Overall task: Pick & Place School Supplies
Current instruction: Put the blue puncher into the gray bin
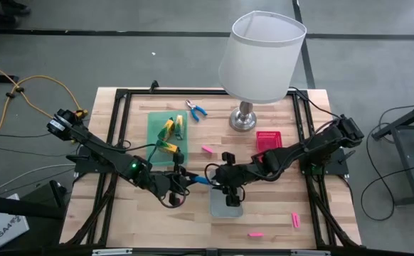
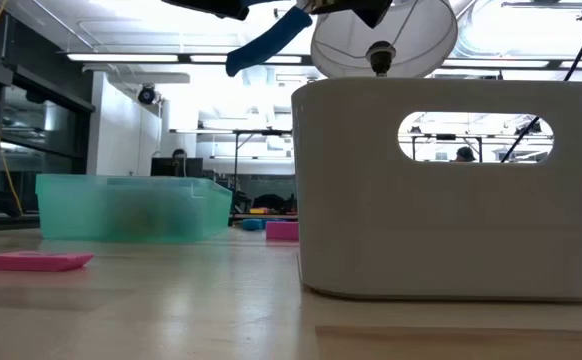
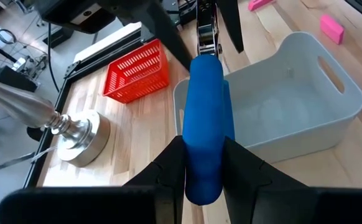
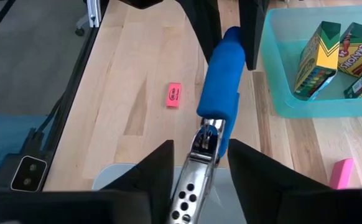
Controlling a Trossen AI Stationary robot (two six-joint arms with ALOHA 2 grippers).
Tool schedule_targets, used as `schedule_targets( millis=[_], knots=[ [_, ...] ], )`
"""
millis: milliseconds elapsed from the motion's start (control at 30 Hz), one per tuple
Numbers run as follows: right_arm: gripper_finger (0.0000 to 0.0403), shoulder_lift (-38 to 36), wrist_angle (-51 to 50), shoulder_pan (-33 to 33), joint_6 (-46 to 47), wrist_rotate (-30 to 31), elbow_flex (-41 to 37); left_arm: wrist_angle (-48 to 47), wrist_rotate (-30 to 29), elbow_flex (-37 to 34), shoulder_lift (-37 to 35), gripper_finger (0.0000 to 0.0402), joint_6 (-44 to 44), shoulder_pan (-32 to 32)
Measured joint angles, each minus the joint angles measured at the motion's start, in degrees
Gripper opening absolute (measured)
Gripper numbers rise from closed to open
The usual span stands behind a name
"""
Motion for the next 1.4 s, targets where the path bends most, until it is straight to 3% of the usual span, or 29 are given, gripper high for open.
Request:
schedule_targets(
  millis=[367, 533, 800, 1400],
  knots=[
    [0.0061, 0.0, -0.4, 0.0, 0.0, 1.1, 0.0, 0.1, 0.0, 0.0, 0.0, 0.0066, -0.9, 0.0],
    [0.0060, 0.0, -0.4, 0.0, 0.2, 0.7, 0.0, 0.1, 0.1, 0.0, 0.0, 0.0068, -1.6, 0.0],
    [0.0054, 0.0, 0.2, 0.0, -0.2, -0.4, 0.0, 0.2, 1.0, 0.0, 0.0, 0.0112, -1.1, -0.1],
    [0.0053, 0.0, 0.0, 0.0, -0.2, -0.2, 0.0, 1.2, 0.6, 0.0, 0.0, 0.0120, -2.6, -0.1]
  ],
)
